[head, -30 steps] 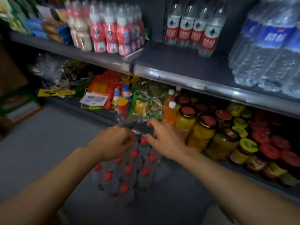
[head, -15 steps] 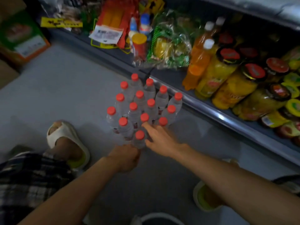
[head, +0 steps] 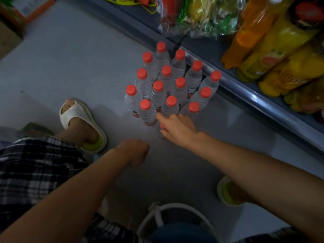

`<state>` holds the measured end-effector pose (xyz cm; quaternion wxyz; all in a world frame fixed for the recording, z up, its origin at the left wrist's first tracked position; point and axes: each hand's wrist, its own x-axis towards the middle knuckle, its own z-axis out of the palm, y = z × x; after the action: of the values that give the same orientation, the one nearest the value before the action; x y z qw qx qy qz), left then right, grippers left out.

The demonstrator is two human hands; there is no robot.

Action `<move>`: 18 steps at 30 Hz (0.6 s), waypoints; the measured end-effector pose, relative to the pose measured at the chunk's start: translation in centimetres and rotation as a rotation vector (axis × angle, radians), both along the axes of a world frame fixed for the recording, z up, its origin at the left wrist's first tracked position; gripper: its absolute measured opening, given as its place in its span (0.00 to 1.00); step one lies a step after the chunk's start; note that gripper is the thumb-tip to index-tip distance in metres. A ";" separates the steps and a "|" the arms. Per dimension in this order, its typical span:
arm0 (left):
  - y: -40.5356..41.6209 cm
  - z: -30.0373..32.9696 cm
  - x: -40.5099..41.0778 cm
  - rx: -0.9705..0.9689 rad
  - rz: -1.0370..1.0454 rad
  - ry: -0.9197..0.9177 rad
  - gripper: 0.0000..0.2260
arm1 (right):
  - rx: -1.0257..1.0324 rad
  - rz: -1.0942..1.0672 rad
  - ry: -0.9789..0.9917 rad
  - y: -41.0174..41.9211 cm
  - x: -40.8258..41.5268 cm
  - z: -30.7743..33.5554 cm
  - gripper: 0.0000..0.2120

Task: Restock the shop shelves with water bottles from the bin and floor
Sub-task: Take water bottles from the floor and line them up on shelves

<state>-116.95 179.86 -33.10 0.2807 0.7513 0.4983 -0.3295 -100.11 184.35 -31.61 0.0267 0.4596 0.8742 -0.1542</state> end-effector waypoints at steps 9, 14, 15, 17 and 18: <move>1.1 2.1 0.7 0.091 -0.007 -0.086 0.11 | -0.170 0.009 0.027 -0.6 1.6 2.7 0.13; 2.6 5.9 1.5 0.215 -0.005 -0.175 0.11 | -0.202 -0.013 0.095 -0.6 3.6 6.2 0.12; 2.8 6.9 1.9 0.248 -0.010 -0.189 0.11 | -0.206 -0.023 0.095 -0.6 4.1 7.1 0.13; 3.3 9.1 2.8 0.295 -0.022 -0.210 0.11 | -0.188 -0.041 0.110 -0.5 5.0 9.2 0.15; 3.6 10.2 3.3 0.315 -0.032 -0.228 0.10 | -0.176 -0.051 0.126 -0.4 5.5 10.4 0.16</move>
<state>-113.66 183.45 -22.89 0.2089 0.8263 0.4964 -0.1645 -94.59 183.98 -21.22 0.0079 0.4672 0.8452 -0.2594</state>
